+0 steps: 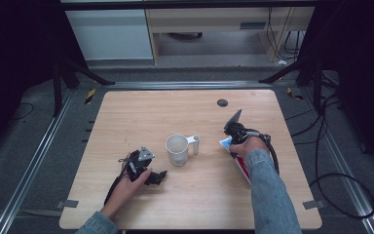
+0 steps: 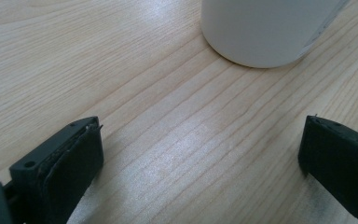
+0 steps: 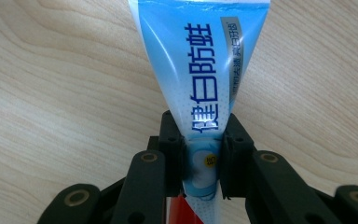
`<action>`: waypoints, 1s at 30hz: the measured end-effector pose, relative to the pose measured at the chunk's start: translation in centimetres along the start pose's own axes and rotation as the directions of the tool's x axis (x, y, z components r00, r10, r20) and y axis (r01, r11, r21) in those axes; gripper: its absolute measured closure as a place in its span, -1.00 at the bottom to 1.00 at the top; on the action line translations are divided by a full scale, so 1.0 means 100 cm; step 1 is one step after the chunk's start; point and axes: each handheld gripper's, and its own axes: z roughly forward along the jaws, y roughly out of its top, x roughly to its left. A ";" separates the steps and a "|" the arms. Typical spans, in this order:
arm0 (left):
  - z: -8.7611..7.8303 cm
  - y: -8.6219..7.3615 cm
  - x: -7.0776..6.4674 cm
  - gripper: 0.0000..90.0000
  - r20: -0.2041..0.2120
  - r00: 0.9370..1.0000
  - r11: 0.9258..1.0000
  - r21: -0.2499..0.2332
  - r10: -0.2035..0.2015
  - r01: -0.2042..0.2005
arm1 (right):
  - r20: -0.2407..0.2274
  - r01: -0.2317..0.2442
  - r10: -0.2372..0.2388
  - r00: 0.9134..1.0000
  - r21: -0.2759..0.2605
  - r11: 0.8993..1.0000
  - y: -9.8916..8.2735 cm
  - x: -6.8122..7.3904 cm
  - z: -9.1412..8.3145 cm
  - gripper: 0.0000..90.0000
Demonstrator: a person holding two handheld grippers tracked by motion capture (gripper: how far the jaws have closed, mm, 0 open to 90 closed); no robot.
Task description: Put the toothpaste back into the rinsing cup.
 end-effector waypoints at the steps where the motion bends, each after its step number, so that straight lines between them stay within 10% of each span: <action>1: 0.000 0.000 0.000 -1.00 0.000 1.000 1.000 0.000 0.000 0.000 | 0.000 0.000 0.000 1.000 0.000 1.000 0.000 0.000 0.000 0.65; 18: 0.000 0.000 0.000 -1.00 0.000 1.000 1.000 0.000 0.000 0.000 | 0.017 0.003 -0.003 1.000 0.000 1.000 -0.004 -0.006 -0.015 0.65; 30: 0.000 0.000 0.000 -1.00 0.000 1.000 1.000 0.000 0.000 0.000 | -0.003 -0.002 0.001 1.000 -0.110 0.994 -0.011 -0.004 -0.040 0.65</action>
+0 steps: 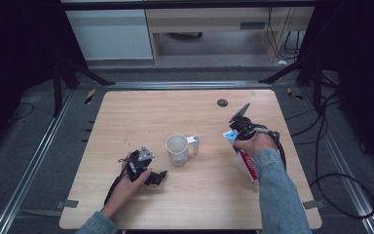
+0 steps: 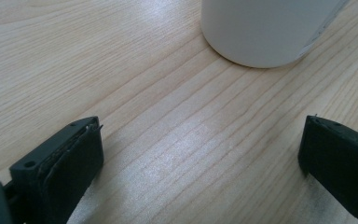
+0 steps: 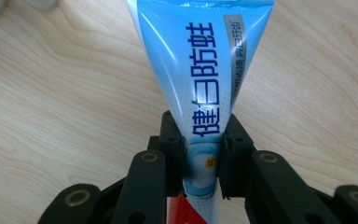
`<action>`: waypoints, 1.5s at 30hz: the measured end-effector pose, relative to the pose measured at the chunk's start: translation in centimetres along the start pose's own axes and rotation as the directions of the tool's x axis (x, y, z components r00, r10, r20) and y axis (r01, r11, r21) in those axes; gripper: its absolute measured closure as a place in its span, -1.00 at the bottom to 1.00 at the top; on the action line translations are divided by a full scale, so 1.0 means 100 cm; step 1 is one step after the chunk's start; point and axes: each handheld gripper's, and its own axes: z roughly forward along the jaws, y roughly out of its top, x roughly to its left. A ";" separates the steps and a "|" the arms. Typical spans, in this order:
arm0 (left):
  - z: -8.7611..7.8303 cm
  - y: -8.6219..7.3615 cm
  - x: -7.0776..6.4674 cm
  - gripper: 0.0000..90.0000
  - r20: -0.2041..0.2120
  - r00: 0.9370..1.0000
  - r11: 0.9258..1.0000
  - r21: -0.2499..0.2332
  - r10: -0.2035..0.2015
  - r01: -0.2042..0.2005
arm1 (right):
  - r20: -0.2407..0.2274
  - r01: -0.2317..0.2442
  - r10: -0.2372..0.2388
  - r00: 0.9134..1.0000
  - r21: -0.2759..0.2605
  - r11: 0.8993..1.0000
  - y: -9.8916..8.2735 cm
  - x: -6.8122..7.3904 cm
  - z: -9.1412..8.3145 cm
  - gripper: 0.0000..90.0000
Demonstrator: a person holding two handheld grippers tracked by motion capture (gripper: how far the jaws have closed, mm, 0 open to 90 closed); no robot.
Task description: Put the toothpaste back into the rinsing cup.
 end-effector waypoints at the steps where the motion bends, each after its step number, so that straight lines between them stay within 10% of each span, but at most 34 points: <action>1: 0.000 0.000 0.000 -1.00 0.000 1.000 1.000 0.000 0.000 0.000 | -0.002 -0.002 0.002 1.000 -0.022 1.000 -0.001 0.000 -0.004 0.65; 9: 0.000 0.000 0.000 -1.00 0.000 1.000 1.000 0.000 0.000 0.000 | -0.001 0.002 -0.002 1.000 -0.184 0.983 -0.007 0.008 -0.027 0.65; 17: 0.000 0.000 0.000 -1.00 0.000 1.000 1.000 0.000 0.000 0.000 | 0.005 0.010 -0.009 1.000 -0.367 0.930 -0.010 0.025 -0.039 0.65; 36: 0.000 0.000 0.000 -1.00 0.001 1.000 1.000 0.003 0.000 0.000 | -0.009 -0.019 0.017 1.000 -0.523 0.852 -0.016 0.031 -0.037 0.65; 45: 0.000 0.000 0.000 -1.00 0.002 1.000 1.000 0.003 0.000 0.000 | -0.024 -0.036 0.027 0.999 -0.614 0.788 -0.017 0.037 -0.041 0.64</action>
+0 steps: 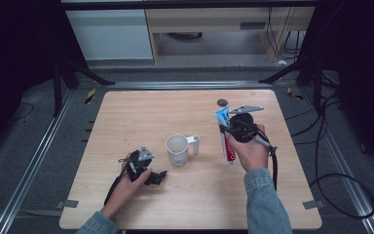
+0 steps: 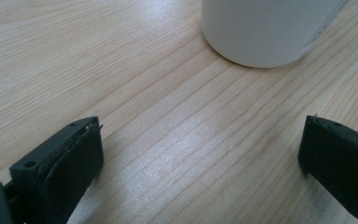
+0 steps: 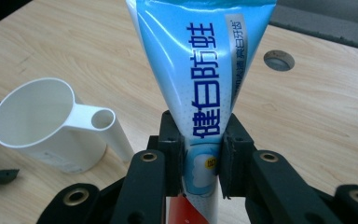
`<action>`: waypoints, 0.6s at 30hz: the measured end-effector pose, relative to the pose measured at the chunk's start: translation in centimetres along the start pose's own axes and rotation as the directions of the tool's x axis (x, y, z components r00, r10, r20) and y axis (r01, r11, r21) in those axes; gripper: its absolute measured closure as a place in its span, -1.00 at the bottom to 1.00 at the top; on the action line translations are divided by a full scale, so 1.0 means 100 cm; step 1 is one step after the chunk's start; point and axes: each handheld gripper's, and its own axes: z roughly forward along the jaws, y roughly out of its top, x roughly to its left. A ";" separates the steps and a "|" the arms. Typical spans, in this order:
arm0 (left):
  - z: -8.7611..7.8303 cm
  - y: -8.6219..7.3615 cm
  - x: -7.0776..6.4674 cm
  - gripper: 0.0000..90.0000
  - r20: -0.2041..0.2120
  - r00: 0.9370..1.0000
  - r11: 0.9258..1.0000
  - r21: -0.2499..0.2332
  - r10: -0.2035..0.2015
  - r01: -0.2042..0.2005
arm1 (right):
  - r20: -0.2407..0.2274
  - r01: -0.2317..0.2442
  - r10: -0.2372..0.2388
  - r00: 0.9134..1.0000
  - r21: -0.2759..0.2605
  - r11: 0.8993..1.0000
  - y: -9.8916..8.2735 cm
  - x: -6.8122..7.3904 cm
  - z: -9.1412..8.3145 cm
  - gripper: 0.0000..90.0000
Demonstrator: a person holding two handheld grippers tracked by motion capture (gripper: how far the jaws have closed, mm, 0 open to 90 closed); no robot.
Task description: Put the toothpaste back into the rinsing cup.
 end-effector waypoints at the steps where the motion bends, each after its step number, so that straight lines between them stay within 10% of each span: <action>1: 0.000 0.000 0.000 -1.00 0.000 1.000 1.000 0.000 0.000 0.000 | 0.004 0.003 -0.003 1.000 -0.010 1.000 0.000 0.001 0.000 0.64; 18: 0.000 0.000 0.000 -1.00 0.000 1.000 1.000 0.000 0.000 0.000 | 0.148 0.021 0.006 0.989 -0.177 0.984 -0.003 0.029 -0.002 0.64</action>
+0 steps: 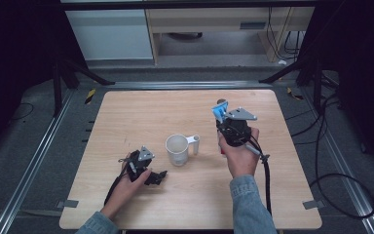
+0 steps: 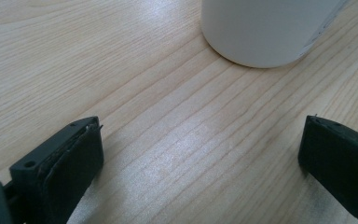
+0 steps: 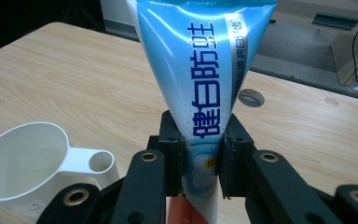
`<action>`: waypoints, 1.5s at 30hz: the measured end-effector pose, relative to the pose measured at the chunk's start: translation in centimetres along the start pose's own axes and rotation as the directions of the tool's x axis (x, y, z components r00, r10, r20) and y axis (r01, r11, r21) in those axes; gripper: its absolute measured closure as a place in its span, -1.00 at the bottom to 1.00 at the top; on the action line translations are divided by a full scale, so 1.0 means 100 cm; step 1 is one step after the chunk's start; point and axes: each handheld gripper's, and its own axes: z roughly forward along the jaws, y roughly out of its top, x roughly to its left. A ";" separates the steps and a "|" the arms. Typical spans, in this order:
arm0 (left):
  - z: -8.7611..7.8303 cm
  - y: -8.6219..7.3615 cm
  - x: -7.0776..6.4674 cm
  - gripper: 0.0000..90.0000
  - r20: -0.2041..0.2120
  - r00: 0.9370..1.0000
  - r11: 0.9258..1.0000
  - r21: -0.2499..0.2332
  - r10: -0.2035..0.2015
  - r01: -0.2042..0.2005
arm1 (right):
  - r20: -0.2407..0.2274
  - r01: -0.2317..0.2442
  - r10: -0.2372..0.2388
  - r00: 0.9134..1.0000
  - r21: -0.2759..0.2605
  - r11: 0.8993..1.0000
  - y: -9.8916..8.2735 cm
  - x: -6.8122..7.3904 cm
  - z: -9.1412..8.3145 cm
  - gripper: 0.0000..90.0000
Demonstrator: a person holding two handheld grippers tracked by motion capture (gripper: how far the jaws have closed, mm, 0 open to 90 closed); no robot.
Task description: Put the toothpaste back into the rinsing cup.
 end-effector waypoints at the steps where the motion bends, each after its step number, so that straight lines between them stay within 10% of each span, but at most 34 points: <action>1: 0.000 0.000 0.000 -1.00 0.000 1.000 1.000 0.000 0.000 0.000 | 0.005 -0.001 0.001 1.000 -0.007 1.000 0.000 0.002 0.000 0.64; 22: 0.000 0.000 0.000 -1.00 0.000 1.000 1.000 0.000 0.000 0.000 | 0.108 -0.034 0.046 0.993 -0.110 0.993 -0.003 0.025 -0.008 0.64; 45: 0.000 0.000 0.000 -1.00 -0.002 1.000 1.000 -0.002 0.001 -0.001 | 0.100 0.004 0.022 0.995 -0.254 0.967 0.035 0.056 -0.033 0.64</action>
